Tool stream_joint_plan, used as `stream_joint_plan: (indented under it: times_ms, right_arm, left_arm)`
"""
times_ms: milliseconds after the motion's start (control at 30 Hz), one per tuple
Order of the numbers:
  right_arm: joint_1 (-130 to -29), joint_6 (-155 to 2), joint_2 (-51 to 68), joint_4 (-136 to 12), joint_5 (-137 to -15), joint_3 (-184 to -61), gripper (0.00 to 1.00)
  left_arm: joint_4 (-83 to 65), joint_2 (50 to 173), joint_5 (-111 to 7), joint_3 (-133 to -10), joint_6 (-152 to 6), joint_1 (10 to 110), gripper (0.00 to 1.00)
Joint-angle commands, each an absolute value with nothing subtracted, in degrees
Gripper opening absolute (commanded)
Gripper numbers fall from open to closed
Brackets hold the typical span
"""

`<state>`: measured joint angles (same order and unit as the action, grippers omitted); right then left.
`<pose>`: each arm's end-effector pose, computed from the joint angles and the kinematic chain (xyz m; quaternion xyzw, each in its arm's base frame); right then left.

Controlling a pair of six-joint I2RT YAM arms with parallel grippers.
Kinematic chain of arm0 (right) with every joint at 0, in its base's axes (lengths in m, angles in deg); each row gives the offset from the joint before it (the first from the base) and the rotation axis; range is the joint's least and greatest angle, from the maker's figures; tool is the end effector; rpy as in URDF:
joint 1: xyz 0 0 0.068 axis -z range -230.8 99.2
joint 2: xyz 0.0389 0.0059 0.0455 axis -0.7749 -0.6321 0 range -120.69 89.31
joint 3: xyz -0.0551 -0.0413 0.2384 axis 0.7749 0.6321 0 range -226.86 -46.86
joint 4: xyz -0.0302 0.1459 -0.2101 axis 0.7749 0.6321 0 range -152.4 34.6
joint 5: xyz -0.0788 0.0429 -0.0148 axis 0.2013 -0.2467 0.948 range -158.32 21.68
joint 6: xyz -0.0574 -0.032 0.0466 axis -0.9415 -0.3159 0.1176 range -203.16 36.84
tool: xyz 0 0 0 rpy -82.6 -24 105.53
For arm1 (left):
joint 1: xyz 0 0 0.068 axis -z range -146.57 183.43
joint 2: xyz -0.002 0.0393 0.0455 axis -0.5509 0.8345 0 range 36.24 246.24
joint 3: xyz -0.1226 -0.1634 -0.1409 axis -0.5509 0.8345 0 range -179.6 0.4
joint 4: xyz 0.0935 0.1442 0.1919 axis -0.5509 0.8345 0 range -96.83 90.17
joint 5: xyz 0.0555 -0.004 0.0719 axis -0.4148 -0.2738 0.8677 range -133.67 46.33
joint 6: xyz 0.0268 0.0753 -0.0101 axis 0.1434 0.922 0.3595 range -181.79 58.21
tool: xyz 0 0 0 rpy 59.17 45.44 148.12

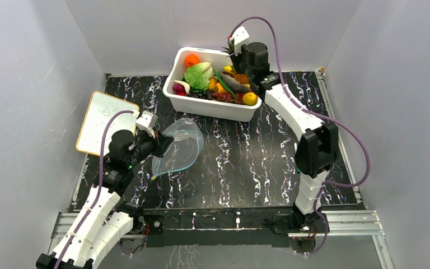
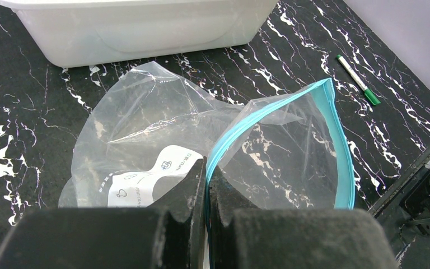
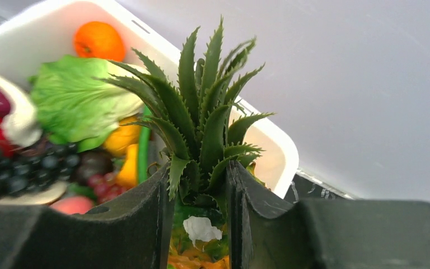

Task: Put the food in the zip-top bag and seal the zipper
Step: Pick up the fake fruit from the bin.

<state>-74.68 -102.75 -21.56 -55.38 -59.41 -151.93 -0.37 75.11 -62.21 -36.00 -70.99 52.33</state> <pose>0.4523 0.1885 0.3399 -0.2436 0.7417 -0.0374 0.6238 0.1971 -0.0909 0.2910 0.1678 0.7385 -0.2744 0.5925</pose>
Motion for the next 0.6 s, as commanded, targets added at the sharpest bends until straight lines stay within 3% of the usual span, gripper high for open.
stream_joint_plan:
  times_ms: [0, 567]
  right_arm:
    - [-74.8, -94.7, -10.7, -60.0, -68.1, -145.7, 0.15]
    - [-78.8, -78.9, 21.4, -71.6, -94.0, -116.0, 0.16]
  left_arm:
    - [-1.5, 74.5, -62.0, -36.1, -71.5, 52.5, 0.0]
    - [2.1, 77.6, -64.4, -44.5, -82.9, 52.5, 0.0]
